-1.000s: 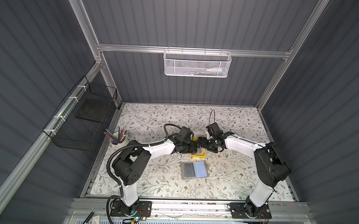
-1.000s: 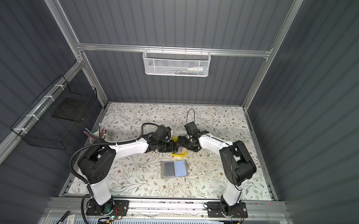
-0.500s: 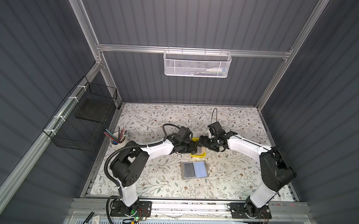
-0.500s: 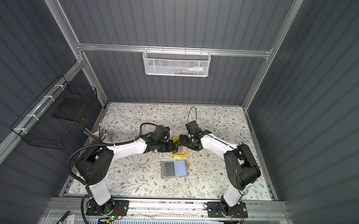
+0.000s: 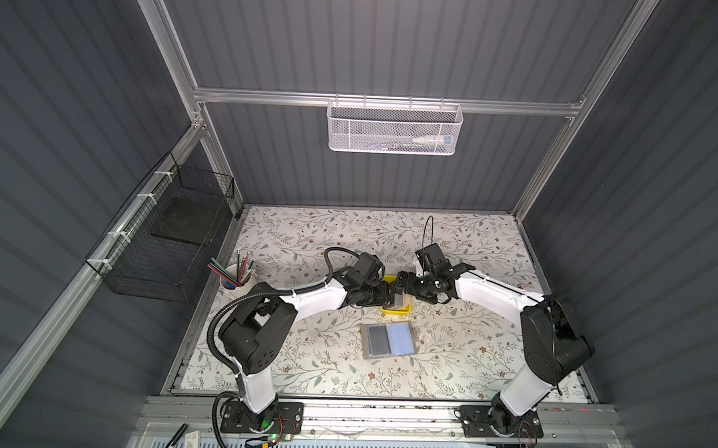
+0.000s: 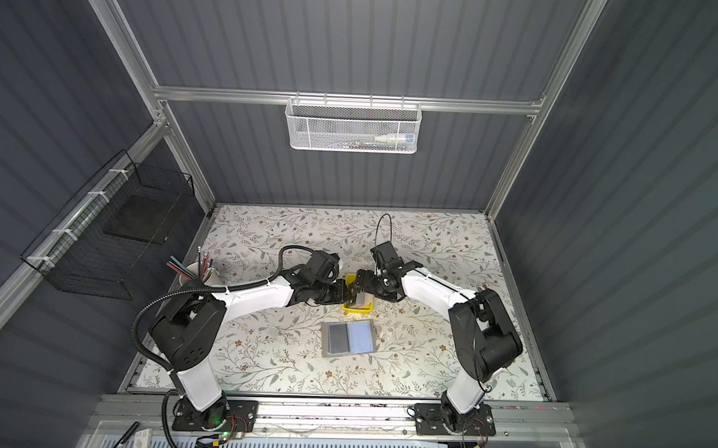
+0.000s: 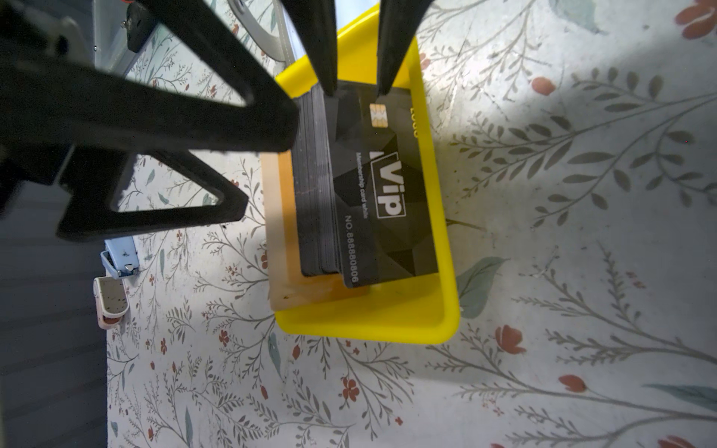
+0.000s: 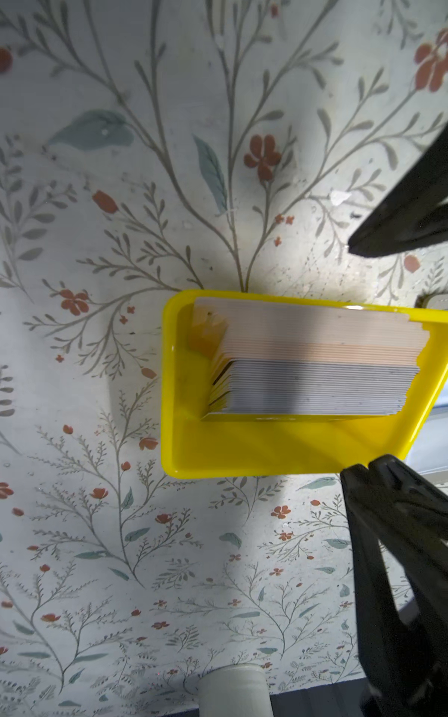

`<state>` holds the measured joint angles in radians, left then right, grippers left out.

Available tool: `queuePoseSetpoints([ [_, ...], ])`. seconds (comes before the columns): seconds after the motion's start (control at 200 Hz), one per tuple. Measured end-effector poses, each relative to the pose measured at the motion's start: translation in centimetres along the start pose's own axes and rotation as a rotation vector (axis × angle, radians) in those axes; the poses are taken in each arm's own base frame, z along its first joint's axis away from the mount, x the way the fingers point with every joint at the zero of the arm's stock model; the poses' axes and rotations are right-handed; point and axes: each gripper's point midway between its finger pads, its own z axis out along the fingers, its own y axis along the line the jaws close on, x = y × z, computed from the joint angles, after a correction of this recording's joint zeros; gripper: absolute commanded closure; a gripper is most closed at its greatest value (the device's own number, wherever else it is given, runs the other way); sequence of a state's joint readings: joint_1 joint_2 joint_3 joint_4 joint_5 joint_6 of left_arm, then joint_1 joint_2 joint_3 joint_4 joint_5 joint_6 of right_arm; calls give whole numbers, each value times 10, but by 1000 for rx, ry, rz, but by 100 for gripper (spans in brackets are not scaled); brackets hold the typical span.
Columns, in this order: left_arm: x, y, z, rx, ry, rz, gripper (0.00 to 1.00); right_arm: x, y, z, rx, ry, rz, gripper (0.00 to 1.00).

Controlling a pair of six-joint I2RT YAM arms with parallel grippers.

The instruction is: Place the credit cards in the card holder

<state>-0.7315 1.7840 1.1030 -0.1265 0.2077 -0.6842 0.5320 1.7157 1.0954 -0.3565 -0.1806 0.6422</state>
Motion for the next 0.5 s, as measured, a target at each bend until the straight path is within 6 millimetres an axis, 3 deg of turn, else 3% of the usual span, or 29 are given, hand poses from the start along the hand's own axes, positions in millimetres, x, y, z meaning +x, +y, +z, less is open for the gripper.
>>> queuePoseSetpoints([
  [0.175,0,0,0,2,1,0,80,10,-8,13,30,43,5,4],
  [0.5,0,0,0,3,1,-1,82,13,-17,15,83,62,16,5],
])
